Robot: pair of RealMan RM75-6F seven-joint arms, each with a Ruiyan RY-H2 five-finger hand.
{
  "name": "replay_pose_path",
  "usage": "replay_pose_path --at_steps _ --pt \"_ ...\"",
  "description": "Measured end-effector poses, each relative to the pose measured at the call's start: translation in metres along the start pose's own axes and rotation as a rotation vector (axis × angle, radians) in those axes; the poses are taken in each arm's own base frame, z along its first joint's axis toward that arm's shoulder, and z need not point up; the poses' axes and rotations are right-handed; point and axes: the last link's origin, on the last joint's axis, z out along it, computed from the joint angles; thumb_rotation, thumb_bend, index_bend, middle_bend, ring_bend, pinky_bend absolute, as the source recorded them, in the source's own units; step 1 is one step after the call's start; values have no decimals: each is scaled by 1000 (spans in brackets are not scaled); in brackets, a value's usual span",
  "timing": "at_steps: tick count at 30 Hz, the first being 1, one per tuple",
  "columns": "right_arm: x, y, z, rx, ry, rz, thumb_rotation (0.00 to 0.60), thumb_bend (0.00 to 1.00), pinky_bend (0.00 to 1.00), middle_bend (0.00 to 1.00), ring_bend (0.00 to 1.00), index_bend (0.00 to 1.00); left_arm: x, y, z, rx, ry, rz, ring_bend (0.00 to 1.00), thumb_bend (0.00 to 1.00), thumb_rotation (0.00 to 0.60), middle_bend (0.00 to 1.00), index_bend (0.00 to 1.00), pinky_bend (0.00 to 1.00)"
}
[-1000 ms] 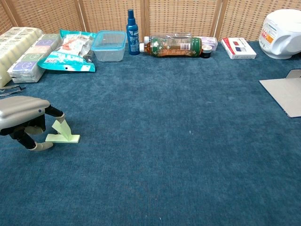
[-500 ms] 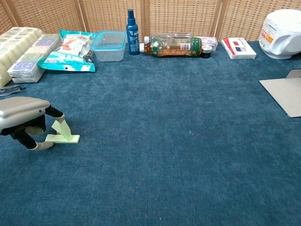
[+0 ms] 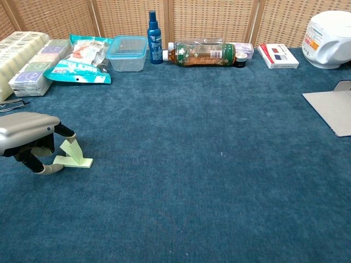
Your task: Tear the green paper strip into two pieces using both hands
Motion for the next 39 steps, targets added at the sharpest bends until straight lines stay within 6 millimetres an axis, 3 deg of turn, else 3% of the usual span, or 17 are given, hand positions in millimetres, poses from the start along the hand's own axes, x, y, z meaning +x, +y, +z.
replay_pose_path --at_steps 20,29,39 --pt "-1 4 -2 -12 2 8 509 524 409 190 251 0 1 2 4 4 -16 23 1000 395 600 1000 562 1000" --pt "0 5 -3 -13 7 16 509 524 411 194 251 0 4 5 6 -6 -4 30 1000 438 600 1000 660 1000" --pt "3 1 1 2 21 60 508 524 415 207 254 0 23 2 8 -38 25 23 1000 455 600 1000 689 1000"
